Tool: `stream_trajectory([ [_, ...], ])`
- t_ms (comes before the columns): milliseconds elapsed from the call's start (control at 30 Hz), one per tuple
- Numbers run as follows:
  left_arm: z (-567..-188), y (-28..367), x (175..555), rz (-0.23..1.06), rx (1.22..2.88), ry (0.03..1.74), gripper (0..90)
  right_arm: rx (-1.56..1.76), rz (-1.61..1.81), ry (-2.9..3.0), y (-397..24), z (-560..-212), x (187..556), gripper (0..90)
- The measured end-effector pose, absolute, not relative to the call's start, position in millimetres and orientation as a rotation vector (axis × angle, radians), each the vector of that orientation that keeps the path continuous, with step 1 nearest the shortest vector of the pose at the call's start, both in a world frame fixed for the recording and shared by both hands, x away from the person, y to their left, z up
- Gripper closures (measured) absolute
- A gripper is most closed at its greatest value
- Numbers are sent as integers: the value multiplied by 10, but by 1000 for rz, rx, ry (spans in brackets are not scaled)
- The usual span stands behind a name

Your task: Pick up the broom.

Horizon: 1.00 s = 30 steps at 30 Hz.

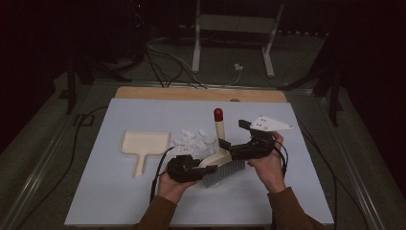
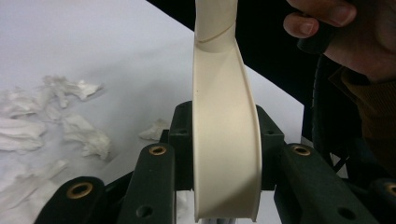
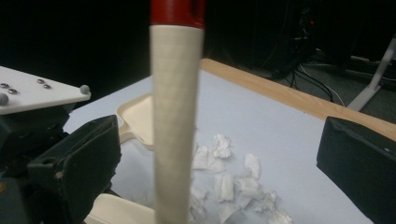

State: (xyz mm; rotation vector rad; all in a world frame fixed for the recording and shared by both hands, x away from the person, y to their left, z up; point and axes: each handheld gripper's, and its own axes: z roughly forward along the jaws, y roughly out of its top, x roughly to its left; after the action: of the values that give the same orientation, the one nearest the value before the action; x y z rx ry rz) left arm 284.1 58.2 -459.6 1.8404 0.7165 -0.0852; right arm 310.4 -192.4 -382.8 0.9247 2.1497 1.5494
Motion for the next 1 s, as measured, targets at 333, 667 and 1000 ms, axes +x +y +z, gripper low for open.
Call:
stream_trajectory([
  [333,-4518,795,2891,-79,1843,679,699,1026,1578,2197,-1995,-3822,3194,4],
  [667,-4488,988,2966,-73,1871,650,698,976,1577,2273,-1969,-3894,3303,1],
  [1000,-4427,1195,3045,-79,1889,604,698,880,1581,2334,-1923,-3982,3379,1],
])
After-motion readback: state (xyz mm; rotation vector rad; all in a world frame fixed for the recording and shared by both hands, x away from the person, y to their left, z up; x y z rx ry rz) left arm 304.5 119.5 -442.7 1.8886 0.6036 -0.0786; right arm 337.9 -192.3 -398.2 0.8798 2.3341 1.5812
